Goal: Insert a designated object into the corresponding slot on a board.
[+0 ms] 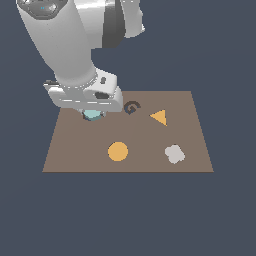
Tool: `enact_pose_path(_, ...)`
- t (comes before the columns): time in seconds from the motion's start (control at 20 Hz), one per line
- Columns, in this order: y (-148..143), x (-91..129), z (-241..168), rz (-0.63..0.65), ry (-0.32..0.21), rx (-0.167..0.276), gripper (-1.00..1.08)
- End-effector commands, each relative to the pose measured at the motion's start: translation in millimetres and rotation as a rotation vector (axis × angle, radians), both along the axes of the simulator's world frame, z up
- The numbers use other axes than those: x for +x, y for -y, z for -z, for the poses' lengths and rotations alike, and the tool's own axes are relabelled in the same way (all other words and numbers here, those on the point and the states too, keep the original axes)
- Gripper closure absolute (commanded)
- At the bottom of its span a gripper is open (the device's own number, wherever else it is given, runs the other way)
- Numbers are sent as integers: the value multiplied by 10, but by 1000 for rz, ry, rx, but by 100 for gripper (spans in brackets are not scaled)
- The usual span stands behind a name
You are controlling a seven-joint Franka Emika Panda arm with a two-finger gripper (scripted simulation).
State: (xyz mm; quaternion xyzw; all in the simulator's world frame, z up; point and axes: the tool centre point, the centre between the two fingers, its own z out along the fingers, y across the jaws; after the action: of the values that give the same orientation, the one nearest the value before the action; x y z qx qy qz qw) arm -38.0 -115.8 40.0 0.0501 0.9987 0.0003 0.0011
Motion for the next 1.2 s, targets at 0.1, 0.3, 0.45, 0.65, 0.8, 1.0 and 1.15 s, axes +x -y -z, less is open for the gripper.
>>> enact_pose_path(0.1, 51, -32, -4, -111, 0, 0, 108)
enact_pose_path(0.3, 89, -49, -5, -183, 0, -1, 108)
enact_pose_path(0.45, 112, -58, -5, -224, 0, -1, 108)
enact_pose_path(0.65, 132, -64, -6, -261, 0, -1, 108)
enact_pose_path(0.8, 140, -65, -6, -275, 0, -1, 108)
enact_pose_path(1.0, 142, -67, -3, -275, -1, -1, 108)
enact_pose_path(1.15, 142, -66, 33, -276, -1, -1, 108)
